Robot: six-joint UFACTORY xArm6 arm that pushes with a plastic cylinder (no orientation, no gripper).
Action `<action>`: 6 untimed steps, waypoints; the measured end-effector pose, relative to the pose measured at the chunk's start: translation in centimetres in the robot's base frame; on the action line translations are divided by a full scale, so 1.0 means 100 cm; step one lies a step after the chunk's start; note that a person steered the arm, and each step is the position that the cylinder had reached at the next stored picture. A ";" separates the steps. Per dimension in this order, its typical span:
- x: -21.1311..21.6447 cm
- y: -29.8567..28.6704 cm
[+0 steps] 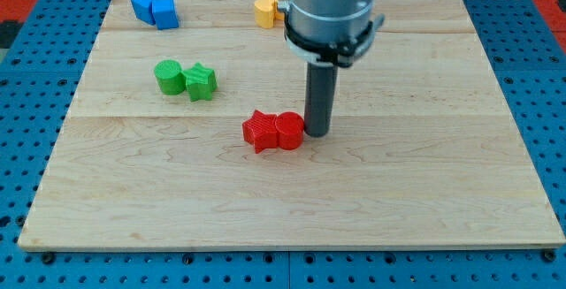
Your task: Place your arm to the bottom of red blocks
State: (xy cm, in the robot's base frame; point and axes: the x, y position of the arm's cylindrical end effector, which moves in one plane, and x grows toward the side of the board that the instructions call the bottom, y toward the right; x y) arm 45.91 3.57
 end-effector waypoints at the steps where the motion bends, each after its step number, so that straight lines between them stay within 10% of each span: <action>1: 0.015 0.015; 6: 0.062 -0.065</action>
